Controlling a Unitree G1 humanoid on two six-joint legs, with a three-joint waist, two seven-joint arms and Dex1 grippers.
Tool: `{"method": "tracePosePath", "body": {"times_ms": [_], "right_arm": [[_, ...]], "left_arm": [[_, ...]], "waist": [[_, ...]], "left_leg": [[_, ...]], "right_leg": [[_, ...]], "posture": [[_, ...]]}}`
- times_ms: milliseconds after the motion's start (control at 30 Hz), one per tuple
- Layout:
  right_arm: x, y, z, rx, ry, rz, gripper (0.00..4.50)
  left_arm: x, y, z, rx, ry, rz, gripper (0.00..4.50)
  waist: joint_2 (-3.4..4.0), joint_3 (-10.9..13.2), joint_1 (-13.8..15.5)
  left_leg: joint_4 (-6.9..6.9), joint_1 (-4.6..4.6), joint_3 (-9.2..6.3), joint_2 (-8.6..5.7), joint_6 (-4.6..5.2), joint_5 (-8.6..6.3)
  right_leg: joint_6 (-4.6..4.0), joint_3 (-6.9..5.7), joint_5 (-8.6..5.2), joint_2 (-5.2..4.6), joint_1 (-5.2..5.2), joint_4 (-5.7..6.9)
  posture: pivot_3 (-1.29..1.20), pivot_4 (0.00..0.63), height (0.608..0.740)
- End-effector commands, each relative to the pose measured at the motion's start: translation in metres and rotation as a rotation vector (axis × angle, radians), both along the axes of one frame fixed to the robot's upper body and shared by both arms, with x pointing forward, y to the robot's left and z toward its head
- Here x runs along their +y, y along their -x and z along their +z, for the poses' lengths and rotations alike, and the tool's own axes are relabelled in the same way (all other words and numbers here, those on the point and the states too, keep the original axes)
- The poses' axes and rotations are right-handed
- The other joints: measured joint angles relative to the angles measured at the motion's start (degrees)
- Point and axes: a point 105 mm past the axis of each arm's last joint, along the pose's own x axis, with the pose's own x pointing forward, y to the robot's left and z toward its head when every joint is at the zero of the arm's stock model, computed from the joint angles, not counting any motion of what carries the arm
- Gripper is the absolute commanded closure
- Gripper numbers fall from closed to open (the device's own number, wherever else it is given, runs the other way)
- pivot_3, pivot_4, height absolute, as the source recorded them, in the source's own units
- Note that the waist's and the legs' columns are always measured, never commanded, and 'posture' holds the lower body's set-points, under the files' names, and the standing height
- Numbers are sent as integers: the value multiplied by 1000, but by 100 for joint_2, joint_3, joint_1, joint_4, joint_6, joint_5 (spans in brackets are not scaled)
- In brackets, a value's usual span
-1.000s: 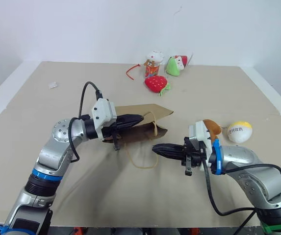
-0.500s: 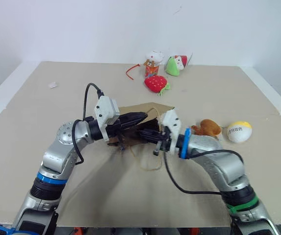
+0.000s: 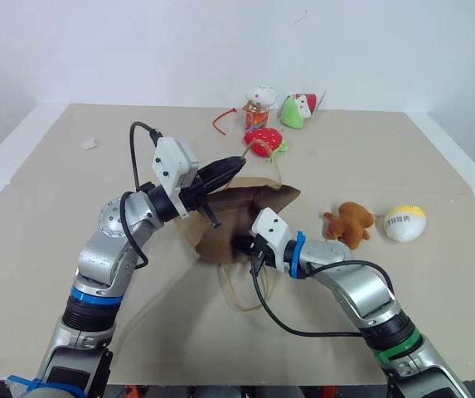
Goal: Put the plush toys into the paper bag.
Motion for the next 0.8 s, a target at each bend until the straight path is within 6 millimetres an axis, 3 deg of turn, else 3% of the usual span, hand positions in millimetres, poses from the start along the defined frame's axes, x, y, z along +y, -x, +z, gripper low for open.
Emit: {"method": "tracePosePath", "body": {"times_ms": [33, 400, 800], "right_arm": [[-3, -4, -3, -29, 31, -8, 4419], [0, -10, -8, -20, 9, -28, 4419], [2, -13, -5, -23, -18, -38, 4419]], "left_arm": [[-2, 13, 23, -104, 39, -27, 4500], [-1, 33, 44, -195, 59, -92, 4500], [-4, 45, 52, -311, 10, -110, 4500]], "waist": [[0, 0, 1], [0, 0, -13], [0, 0, -17]], "left_leg": [[0, 0, -1, 0, 0, 0], [0, 3, 1, 2, 0, 0], [-2, 4, 3, 5, 0, 0]], "right_leg": [[0, -1, 0, 0, 0, 0], [-2, 1, -1, 3, 1, 0], [-3, 3, -1, 7, -1, 0]], "posture": [[0, 150, 740], [0, 150, 740], [0, 150, 740]]}}
